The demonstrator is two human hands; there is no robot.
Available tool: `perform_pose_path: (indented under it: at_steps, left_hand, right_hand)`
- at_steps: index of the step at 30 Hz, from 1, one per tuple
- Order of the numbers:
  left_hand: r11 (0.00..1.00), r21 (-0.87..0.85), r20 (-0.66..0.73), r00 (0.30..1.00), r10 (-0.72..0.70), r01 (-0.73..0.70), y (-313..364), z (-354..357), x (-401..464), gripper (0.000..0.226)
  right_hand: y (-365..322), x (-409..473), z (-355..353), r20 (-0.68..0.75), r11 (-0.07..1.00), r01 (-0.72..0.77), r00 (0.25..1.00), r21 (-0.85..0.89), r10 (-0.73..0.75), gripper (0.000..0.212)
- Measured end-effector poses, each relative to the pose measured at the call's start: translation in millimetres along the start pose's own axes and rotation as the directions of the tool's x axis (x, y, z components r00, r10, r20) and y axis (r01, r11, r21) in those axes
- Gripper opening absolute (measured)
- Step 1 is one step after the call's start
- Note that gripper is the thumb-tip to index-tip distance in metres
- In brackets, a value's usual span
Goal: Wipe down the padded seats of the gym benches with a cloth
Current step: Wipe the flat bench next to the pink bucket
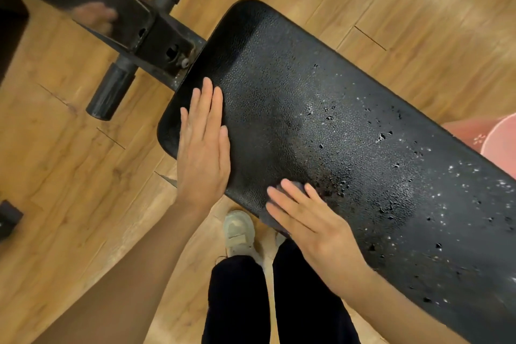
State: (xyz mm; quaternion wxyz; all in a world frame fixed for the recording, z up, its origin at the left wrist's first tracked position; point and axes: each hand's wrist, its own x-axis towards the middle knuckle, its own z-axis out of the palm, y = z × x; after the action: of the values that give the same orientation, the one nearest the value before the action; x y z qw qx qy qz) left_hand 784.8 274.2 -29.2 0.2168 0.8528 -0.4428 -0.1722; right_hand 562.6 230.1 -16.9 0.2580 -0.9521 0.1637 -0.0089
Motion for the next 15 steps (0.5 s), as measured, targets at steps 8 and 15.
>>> perform_pose_path:
  at_steps: [8,15]
  left_hand:
    - [1.000,-0.016,0.003,1.000,-0.001,0.001,-1,2,0,0.050]
    - [0.999,-0.023,0.029,0.999,0.044,-0.043,5,-4,2,0.053]
  right_hand:
    - [26,91,-8,-0.337,0.921,-0.353,0.857,0.167,0.390,0.043]
    - [-26,20,16,-0.278,0.931,-0.326,0.890,0.164,0.361,0.036]
